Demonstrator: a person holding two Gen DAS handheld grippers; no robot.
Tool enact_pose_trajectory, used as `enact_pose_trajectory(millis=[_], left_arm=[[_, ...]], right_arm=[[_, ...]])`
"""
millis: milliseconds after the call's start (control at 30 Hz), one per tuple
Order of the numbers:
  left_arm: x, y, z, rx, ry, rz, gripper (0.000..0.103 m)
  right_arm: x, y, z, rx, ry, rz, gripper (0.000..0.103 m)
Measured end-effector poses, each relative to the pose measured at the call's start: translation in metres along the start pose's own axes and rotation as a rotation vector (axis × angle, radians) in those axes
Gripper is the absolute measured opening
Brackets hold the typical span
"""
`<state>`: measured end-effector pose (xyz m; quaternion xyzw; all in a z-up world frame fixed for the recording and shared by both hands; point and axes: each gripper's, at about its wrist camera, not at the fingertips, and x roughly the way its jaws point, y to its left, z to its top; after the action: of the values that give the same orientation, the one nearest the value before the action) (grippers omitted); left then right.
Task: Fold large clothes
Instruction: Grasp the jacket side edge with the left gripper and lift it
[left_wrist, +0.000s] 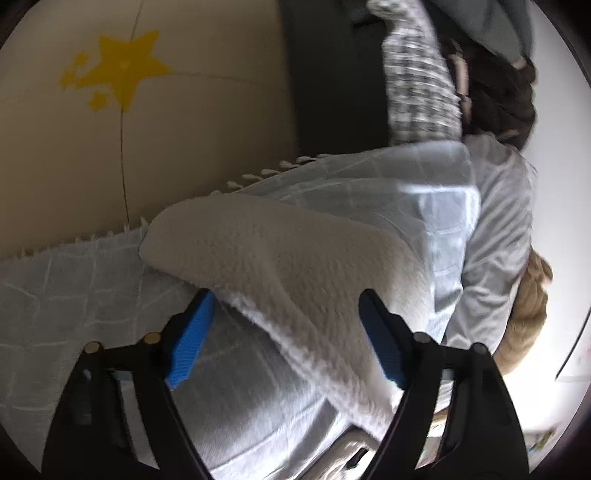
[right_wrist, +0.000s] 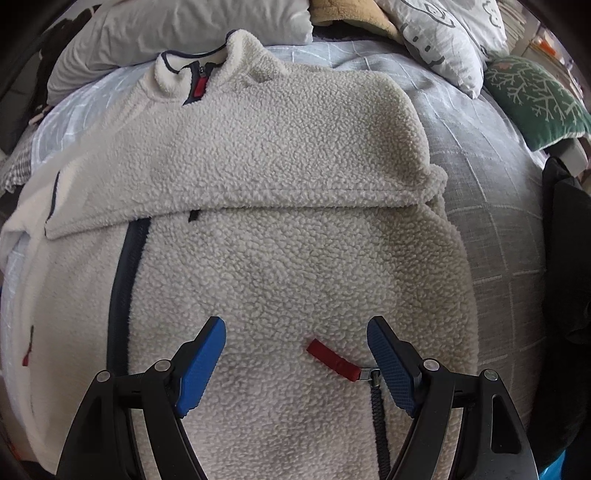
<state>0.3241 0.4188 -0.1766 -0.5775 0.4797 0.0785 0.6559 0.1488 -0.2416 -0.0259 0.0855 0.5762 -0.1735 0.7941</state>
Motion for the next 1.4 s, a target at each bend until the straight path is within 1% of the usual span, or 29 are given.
enact_pose_trajectory(millis=[67,100,133,167,200,233,267,300,333,400,433,500,567,600,633,667,767,867,933,1033,1100,1133,1200,1233,1267,1300,1333,1400], left_arm=[[0.011,0.005,0.004,-0.052,0.026,0.008,0.07],[0.015,0.006,0.006,-0.072,0.038,0.012,0.059],[0.017,0.008,0.007,-0.095,0.042,0.017,0.041],[0.017,0.009,0.008,-0.118,0.033,0.019,0.031],[0.014,0.011,0.01,-0.13,0.014,0.016,0.023],[0.008,0.009,0.011,-0.13,-0.016,0.007,0.019],[0.0,0.001,0.011,-0.098,-0.05,0.004,0.018],[-0.008,-0.011,0.009,-0.045,-0.094,0.013,0.017],[-0.019,-0.026,0.005,0.032,-0.146,0.028,0.017],[-0.041,-0.062,-0.01,0.184,-0.245,0.034,0.016],[-0.053,-0.08,-0.019,0.256,-0.288,0.028,0.016],[-0.076,-0.115,-0.041,0.381,-0.357,-0.016,0.016],[-0.097,-0.151,-0.066,0.5,-0.395,-0.081,0.016],[-0.104,-0.166,-0.078,0.55,-0.397,-0.112,0.016],[-0.113,-0.186,-0.096,0.619,-0.396,-0.142,0.016],[-0.118,-0.198,-0.108,0.664,-0.394,-0.156,0.016],[-0.127,-0.233,-0.156,0.794,-0.366,-0.212,0.016],[-0.125,-0.261,-0.209,0.911,-0.327,-0.252,0.016],[-0.119,-0.276,-0.242,0.985,-0.301,-0.265,0.016],[-0.107,-0.29,-0.302,1.117,-0.251,-0.28,0.016],[-0.101,-0.288,-0.332,1.182,-0.213,-0.285,0.016],[-0.093,-0.289,-0.353,1.226,-0.187,-0.283,0.016],[-0.078,-0.288,-0.38,1.285,-0.143,-0.276,0.016],[-0.067,-0.285,-0.4,1.323,-0.108,-0.273,0.016],[-0.058,-0.282,-0.409,1.346,-0.081,-0.267,0.016],[-0.045,-0.276,-0.426,1.376,-0.039,-0.255,0.016],[-0.034,-0.27,-0.434,1.388,-0.012,-0.245,0.016],[-0.007,-0.253,-0.458,1.419,0.07,-0.204,0.016]], right_arm=[[0.001,0.0,0.0,-0.002,0.002,-0.002,0.081],[0.002,0.0,0.0,0.0,0.003,-0.001,0.081],[0.003,0.0,-0.001,0.003,0.007,0.003,0.081],[0.004,0.001,0.0,0.007,0.012,0.009,0.081],[0.005,0.0,0.0,0.009,0.016,0.015,0.081],[0.006,0.002,0.001,0.01,0.019,0.018,0.081],[0.006,0.001,0.001,0.009,0.019,0.015,0.081],[0.006,0.002,0.002,0.007,0.015,0.009,0.081],[0.005,0.002,0.002,0.008,0.008,0.001,0.081],[0.003,0.0,0.003,0.015,-0.007,-0.002,0.081],[0.002,-0.002,0.003,0.024,-0.014,0.004,0.081],[0.001,-0.004,0.004,0.036,-0.018,0.012,0.081],[-0.001,-0.006,0.005,0.045,-0.025,0.018,0.081],[-0.002,-0.008,0.005,0.047,-0.03,0.019,0.081],[-0.004,-0.01,0.005,0.053,-0.039,0.021,0.081],[-0.005,-0.011,0.005,0.059,-0.044,0.024,0.081],[-0.007,-0.017,0.007,0.085,-0.054,0.043,0.081],[-0.01,-0.023,0.008,0.106,-0.063,0.056,0.081],[-0.011,-0.026,0.008,0.113,-0.067,0.059,0.081],[-0.013,-0.029,0.008,0.123,-0.076,0.053,0.081],[-0.014,-0.031,0.007,0.125,-0.078,0.048,0.081],[-0.014,-0.031,0.007,0.126,-0.079,0.048,0.081],[-0.014,-0.033,0.006,0.13,-0.079,0.051,0.081],[-0.015,-0.035,0.006,0.134,-0.081,0.053,0.081],[-0.015,-0.036,0.007,0.136,-0.082,0.054,0.081],[-0.015,-0.037,0.007,0.14,-0.085,0.055,0.081],[-0.015,-0.038,0.007,0.144,-0.087,0.055,0.081],[-0.015,-0.04,0.007,0.151,-0.088,0.055,0.081]])
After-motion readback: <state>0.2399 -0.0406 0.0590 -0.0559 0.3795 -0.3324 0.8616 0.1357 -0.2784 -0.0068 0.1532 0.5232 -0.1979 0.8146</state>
